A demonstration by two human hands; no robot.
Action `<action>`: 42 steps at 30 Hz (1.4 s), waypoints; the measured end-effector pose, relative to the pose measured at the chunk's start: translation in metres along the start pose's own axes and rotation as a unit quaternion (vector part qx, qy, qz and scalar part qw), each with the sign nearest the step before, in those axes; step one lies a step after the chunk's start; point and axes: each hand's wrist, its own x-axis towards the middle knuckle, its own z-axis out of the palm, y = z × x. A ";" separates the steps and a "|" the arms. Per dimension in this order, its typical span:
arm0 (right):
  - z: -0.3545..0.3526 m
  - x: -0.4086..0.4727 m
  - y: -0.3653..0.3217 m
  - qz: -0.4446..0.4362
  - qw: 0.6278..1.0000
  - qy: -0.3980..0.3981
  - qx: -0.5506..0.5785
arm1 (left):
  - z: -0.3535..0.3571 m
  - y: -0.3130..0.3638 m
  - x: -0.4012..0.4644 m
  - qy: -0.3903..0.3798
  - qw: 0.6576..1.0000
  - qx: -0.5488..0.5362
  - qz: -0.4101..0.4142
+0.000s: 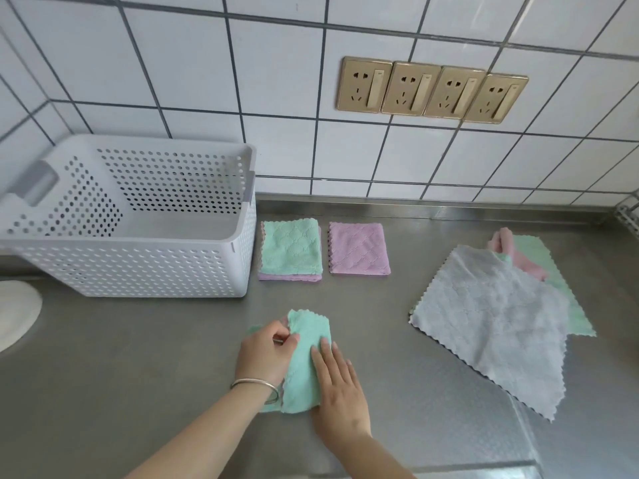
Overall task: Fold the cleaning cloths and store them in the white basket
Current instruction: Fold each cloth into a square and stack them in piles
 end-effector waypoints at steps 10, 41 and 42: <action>0.017 0.017 -0.006 -0.048 0.996 -0.055 -0.044 | -0.016 -0.053 0.025 0.044 0.993 -0.006 -0.106; 0.000 0.050 0.001 -0.021 0.982 -0.182 -0.050 | 0.030 -0.117 0.012 -0.082 0.921 0.356 0.133; 0.000 0.050 0.002 -0.010 0.981 -0.189 -0.050 | 0.030 -0.118 0.015 -0.081 0.921 0.356 0.134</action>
